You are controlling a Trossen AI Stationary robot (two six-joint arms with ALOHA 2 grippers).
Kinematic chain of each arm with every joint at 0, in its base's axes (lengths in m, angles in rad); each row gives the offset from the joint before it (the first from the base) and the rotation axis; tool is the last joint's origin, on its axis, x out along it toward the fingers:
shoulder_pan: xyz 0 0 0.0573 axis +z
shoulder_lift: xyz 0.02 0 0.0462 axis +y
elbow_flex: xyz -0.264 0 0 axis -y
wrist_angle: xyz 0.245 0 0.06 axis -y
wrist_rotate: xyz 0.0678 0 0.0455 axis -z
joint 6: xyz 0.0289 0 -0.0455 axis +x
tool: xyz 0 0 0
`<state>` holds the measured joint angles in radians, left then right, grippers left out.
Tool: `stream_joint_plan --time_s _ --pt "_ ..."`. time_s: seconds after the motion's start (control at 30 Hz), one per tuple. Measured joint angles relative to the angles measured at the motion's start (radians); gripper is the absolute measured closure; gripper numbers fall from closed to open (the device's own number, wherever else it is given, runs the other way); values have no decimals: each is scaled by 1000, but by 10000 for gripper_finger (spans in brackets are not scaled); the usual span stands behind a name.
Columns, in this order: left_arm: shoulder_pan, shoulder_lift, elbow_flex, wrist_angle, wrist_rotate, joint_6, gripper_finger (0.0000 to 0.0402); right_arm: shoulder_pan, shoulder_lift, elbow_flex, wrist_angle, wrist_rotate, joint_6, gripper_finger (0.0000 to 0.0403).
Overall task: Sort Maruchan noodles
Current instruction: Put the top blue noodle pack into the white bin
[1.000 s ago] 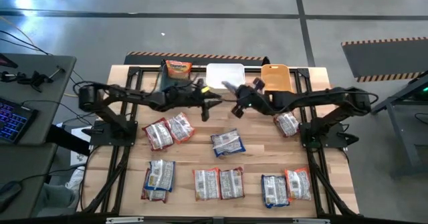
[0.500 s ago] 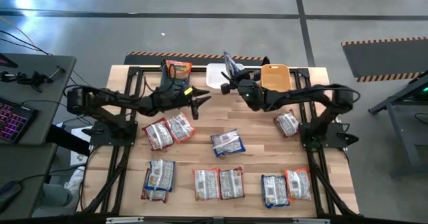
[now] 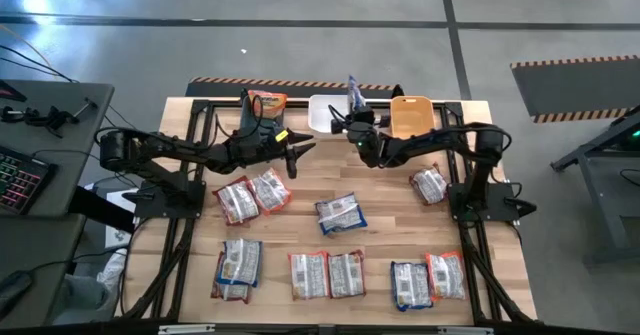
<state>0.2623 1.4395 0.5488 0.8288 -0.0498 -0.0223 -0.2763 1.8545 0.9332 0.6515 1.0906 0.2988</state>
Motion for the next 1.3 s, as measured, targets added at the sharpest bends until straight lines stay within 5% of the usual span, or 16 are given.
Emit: stream_joint_plan --time_s 1.3 --pt "-1 0 0 -2 1 -1 298 -57 72 0 -26 -29 135 312"
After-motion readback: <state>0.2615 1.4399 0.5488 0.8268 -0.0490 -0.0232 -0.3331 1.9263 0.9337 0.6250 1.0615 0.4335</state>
